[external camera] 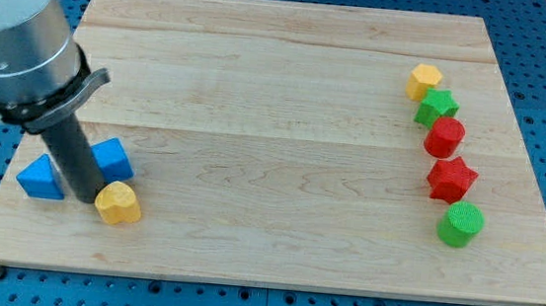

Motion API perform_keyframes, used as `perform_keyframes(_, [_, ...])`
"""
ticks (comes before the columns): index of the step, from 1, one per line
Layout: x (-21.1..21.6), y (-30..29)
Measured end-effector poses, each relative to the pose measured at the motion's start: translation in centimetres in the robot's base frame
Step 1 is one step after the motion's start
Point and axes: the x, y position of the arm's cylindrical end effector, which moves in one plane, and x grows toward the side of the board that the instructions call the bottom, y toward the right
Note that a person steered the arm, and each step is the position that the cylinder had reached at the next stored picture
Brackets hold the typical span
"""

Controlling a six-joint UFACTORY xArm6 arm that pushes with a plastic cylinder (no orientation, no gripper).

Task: Move the blue cube towards top left

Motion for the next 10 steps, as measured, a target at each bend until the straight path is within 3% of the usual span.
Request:
perform_keyframes(2, [-6.2, 0.2])
perform_keyframes(4, [-12.8, 4.3])
perform_keyframes(5, [-14.3, 4.7])
perform_keyframes(10, [-12.7, 6.3])
